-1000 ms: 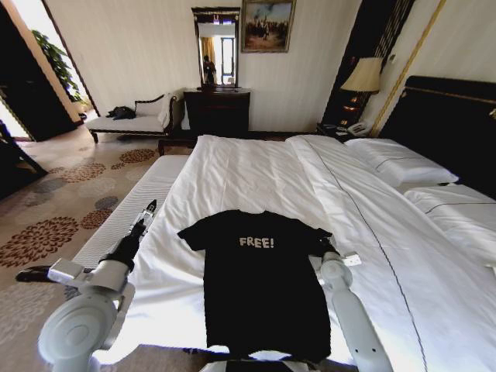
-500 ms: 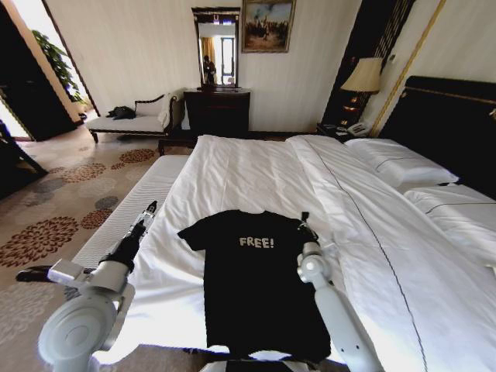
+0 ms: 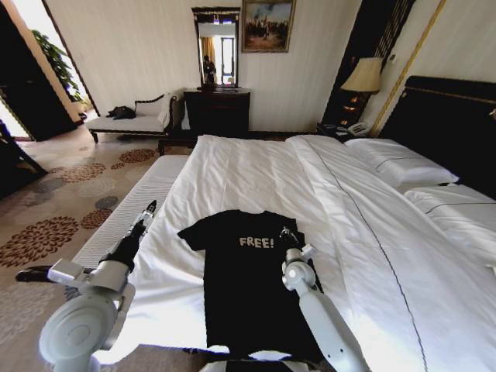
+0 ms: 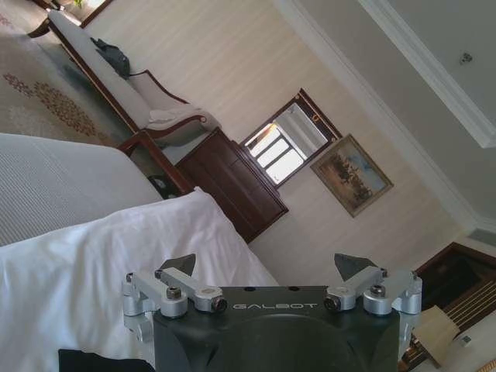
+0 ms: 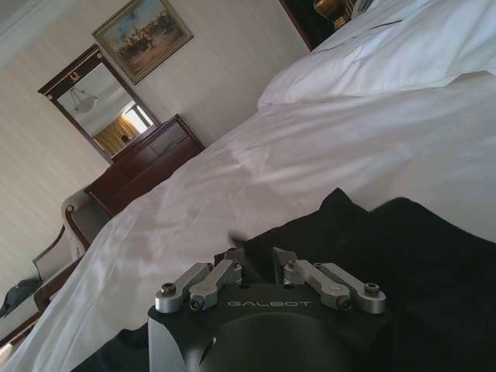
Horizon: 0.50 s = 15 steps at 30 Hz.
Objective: Fold the clothes on the bed.
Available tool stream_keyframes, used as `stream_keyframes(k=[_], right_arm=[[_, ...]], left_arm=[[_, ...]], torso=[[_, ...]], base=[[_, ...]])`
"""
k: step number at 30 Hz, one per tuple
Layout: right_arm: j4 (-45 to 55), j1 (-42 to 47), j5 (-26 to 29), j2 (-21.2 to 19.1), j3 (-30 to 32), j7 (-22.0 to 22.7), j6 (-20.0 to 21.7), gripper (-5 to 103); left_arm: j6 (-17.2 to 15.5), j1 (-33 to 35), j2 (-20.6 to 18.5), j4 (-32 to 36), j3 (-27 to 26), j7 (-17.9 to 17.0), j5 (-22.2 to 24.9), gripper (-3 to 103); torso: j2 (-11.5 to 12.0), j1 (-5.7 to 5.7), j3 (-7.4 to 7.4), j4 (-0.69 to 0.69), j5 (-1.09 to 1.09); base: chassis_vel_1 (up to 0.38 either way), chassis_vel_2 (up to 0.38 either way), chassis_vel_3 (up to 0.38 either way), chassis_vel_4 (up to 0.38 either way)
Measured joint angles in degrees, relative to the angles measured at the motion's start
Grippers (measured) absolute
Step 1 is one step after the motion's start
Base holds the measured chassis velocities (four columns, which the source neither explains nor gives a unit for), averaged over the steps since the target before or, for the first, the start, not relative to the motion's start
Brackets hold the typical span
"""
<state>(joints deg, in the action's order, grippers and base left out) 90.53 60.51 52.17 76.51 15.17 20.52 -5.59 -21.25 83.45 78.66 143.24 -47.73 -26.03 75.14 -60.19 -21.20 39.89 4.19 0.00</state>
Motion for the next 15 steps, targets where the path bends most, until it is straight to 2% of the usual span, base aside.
stream_keyframes(k=[3, 4, 6, 7, 9, 11, 15], right_arm=[[1.6, 1.3, -0.8, -0.3, -0.8, -0.1, -0.1, 33], [2.8, 2.2, -1.0, -0.5, -1.2, -0.1, 0.0, 33], [6.1, 4.4, -1.4, -1.2, -1.9, -0.1, 0.3, 44], [6.1, 4.4, -1.4, -1.2, -1.9, -0.1, 0.3, 44], [10.0, 6.6, -1.4, -1.9, -1.7, 0.3, 0.5, 55], [10.6, 6.9, -1.2, -2.0, -1.5, 0.4, 0.5, 55], [14.5, 7.1, 7.0, -2.9, 5.6, 6.3, 3.5, 78]], left_arm=[[0.0, 0.0, 0.1, 0.0, 0.0, 0.0, -0.1, 100], [0.0, 0.0, 0.1, 0.0, 0.0, 0.0, -0.1, 100], [0.1, 0.1, 0.1, 0.0, 0.0, 0.0, -0.2, 100], [0.1, 0.1, 0.1, 0.0, 0.0, 0.0, -0.2, 100], [0.1, 0.3, 0.1, 0.0, -0.2, 0.0, -0.3, 100], [0.1, 0.3, 0.1, 0.0, -0.2, 0.0, -0.3, 100], [0.3, 0.5, 0.4, 0.0, -0.2, -0.1, -0.7, 100]], torso=[[0.0, 0.00, 0.00, -0.01, 0.01], [0.0, 0.00, 0.00, -0.01, 0.01], [0.0, 0.00, 0.00, 0.00, 0.01], [0.0, 0.00, 0.00, 0.00, 0.01], [0.0, 0.00, 0.00, 0.00, 0.01], [0.0, 0.00, 0.00, 0.00, 0.00], [0.0, 0.00, 0.00, 0.00, 0.00]], base=[[0.000, 0.000, 0.000, 0.000], [0.000, 0.000, 0.000, 0.000], [0.000, 0.000, 0.000, 0.000], [0.000, 0.000, 0.000, 0.000], [0.000, 0.000, 0.000, 0.000], [0.000, 0.000, 0.000, 0.000], [0.000, 0.000, 0.000, 0.000]])
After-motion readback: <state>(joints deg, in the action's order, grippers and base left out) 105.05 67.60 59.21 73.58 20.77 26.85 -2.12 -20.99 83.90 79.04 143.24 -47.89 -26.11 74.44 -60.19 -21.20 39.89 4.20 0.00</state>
